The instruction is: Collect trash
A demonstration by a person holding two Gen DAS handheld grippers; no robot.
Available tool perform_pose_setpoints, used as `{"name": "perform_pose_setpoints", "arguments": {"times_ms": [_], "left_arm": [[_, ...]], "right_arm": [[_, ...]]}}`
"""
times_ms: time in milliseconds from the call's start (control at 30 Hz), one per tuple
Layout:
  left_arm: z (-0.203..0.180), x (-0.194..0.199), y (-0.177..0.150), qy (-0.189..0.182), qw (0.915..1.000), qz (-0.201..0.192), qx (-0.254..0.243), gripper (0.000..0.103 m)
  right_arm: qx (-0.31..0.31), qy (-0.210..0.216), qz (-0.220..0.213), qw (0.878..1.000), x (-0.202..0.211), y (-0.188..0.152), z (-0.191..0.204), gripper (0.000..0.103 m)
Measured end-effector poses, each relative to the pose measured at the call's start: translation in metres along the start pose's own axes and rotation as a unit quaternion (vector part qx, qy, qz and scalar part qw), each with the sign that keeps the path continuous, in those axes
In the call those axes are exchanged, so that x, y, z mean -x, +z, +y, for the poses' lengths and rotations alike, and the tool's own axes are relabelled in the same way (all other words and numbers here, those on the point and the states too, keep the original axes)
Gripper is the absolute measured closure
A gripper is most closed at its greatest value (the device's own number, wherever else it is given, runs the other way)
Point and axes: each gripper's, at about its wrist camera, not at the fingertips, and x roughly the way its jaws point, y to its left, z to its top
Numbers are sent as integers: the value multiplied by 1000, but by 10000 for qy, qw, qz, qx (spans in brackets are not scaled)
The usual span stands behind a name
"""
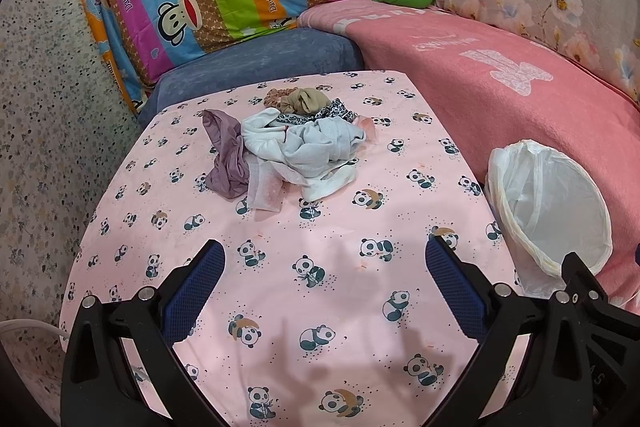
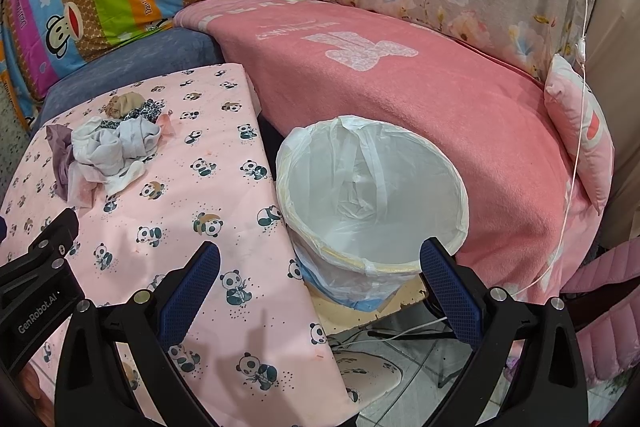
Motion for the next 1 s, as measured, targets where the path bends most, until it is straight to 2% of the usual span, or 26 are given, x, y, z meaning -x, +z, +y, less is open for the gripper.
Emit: {"name": "perform_pose_setpoints", "arguments": {"times_ms": [1000], "left_arm": [[-1,-1,1,1,10000,-10,-4,7]], "right_arm": [[1,-8,-18,10000,0,4,-4,5]]}}
